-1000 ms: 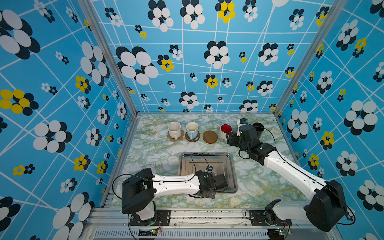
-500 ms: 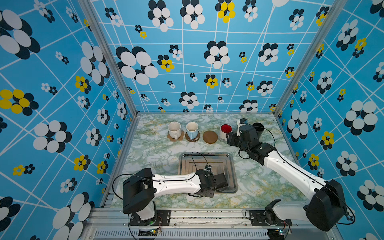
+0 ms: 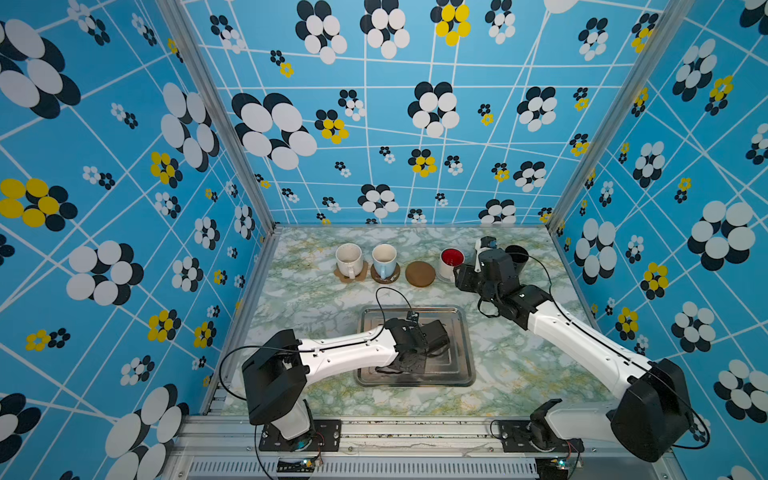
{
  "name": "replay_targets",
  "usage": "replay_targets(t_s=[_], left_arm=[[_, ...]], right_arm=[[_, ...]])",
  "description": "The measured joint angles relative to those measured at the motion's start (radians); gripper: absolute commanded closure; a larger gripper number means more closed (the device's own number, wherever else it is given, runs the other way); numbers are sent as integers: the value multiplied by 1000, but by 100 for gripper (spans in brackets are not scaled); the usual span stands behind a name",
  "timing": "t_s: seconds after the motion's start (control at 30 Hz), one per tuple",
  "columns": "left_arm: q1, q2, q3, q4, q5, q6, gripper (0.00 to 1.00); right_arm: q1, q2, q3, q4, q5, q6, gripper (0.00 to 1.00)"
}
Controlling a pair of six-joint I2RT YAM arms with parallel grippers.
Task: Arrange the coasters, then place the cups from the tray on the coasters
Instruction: 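Lift the lavender mug with the left gripper and carry it toward the coasters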
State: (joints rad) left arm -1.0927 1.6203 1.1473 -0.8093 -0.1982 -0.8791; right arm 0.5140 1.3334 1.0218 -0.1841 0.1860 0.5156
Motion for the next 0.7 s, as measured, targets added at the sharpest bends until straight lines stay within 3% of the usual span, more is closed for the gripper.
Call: replay_targets(t_s=[0.37, 0.7], left_arm=[[185, 22, 159, 35, 19, 172, 100], [288, 186, 338, 79, 34, 275, 100]], right_arm=[[-34, -1, 0, -14, 0, -3, 47], [-66, -24, -34, -16, 0, -3, 47]])
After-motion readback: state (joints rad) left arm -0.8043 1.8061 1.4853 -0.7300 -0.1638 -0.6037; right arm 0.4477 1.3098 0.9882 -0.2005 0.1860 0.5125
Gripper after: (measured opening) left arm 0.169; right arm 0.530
